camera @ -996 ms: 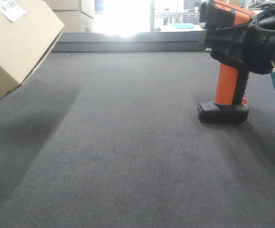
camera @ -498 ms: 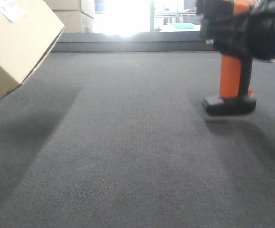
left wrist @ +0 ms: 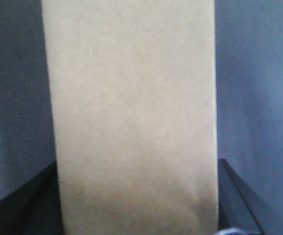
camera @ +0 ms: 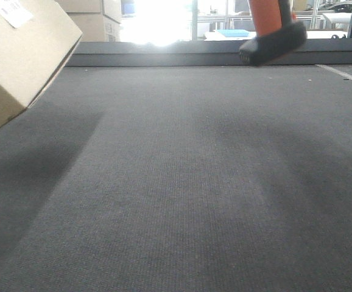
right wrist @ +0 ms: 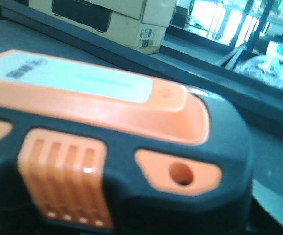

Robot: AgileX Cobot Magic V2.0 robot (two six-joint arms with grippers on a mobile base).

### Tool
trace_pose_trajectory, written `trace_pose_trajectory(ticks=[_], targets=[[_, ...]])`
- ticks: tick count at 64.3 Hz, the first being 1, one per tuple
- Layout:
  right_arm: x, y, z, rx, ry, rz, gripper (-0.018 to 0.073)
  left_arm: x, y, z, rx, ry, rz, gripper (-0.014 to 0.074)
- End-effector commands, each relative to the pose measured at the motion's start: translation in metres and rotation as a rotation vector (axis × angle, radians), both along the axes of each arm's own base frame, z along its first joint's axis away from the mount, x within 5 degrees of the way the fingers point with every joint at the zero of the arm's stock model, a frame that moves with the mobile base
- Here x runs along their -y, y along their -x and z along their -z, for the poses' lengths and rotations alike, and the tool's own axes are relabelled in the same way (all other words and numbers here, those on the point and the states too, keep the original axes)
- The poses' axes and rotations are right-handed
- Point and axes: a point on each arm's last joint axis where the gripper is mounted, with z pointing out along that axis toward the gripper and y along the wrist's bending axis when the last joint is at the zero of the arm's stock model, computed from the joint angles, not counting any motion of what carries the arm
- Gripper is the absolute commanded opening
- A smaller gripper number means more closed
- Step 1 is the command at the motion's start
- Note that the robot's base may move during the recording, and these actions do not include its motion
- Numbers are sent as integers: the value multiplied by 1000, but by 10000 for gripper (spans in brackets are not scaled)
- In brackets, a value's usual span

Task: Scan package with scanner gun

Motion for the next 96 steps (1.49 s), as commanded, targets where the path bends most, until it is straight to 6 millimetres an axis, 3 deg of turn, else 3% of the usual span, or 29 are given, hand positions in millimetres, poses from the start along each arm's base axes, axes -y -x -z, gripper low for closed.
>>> trace_pose_trajectory(ticks=[1, 23, 47, 85, 96], targets=[[1, -3, -11, 89, 76, 3, -153, 1, 2, -4, 14, 8, -5, -111], [21, -16, -8, 80, 108, 69, -153, 1, 2, -4, 13, 1, -5, -111], [19, -24, -23, 126, 83, 86, -153, 0, 2, -3, 13, -1, -6, -111], [25, -35, -18, 125, 132, 114, -153, -1, 2, -2, 9, -27, -7, -111], [28, -35, -18, 76, 37, 154, -153, -1, 2, -2, 9, -27, -7, -111]])
